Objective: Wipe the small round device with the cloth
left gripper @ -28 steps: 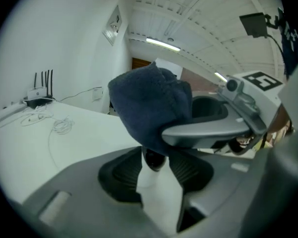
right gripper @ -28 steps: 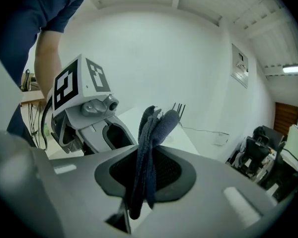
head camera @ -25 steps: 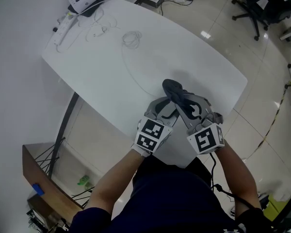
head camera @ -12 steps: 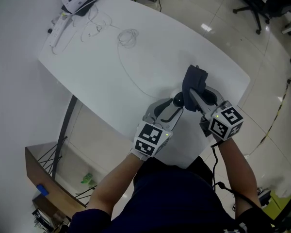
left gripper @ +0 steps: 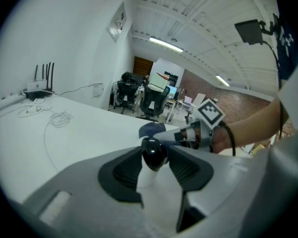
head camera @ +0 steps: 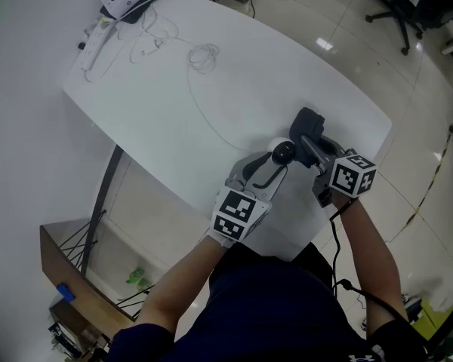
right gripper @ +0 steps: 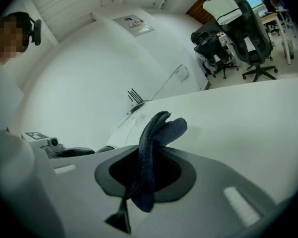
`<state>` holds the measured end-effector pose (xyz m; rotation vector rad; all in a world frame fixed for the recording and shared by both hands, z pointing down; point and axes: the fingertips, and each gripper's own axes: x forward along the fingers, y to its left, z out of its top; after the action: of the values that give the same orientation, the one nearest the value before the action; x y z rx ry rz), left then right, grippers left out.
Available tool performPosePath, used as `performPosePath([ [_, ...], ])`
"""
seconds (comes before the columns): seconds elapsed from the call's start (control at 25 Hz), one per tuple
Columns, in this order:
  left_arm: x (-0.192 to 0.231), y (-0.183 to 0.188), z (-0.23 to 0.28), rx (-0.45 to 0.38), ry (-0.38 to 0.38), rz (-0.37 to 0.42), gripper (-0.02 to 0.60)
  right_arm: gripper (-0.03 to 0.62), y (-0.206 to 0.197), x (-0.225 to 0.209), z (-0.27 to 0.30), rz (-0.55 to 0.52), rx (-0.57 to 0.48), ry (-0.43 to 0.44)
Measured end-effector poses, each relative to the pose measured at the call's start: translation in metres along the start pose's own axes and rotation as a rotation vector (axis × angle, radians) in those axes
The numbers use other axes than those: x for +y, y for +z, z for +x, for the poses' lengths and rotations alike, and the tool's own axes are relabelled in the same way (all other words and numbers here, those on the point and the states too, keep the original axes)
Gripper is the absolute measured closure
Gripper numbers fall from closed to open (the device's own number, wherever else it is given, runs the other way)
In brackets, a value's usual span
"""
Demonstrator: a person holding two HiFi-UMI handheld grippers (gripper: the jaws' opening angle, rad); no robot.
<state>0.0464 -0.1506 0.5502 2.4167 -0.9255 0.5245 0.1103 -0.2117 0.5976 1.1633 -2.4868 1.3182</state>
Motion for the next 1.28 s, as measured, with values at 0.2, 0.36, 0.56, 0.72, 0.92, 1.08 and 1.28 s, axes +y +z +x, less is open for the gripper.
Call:
performPosePath([
  [0.2, 0.000, 0.005, 0.000, 0.009, 0.004, -0.009, 0.413, 0.519, -0.025, -0.022, 0.007, -0.154, 0.122, -0.111],
  [0.36, 0.001, 0.001, -0.004, -0.009, 0.000, -0.060, 0.397, 0.520, -0.045, -0.032, 0.004, -0.276, 0.176, -0.233],
  [0.56, 0.002, 0.006, -0.024, -0.037, 0.022, -0.054, 0.397, 0.519, -0.022, -0.007, -0.019, -0.274, 0.072, -0.255],
  [0.72, 0.001, 0.008, -0.033, -0.051, 0.034, -0.039, 0.405, 0.519, 0.012, 0.037, -0.042, -0.314, -0.062, -0.206],
  [0.92, -0.004, 0.013, -0.030, -0.045, 0.043, -0.009, 0.420, 0.519, 0.031, 0.099, -0.047, -0.477, -0.134, -0.121],
  [1.08, -0.007, 0.013, -0.027, -0.037, 0.009, -0.006, 0.412, 0.519, 0.016, 0.122, -0.032, -0.645, -0.083, -0.092],
  [1.28, 0.000, 0.012, -0.022, -0.022, -0.008, 0.001, 0.407, 0.519, 0.004, 0.106, -0.022, -0.635, -0.047, -0.096],
])
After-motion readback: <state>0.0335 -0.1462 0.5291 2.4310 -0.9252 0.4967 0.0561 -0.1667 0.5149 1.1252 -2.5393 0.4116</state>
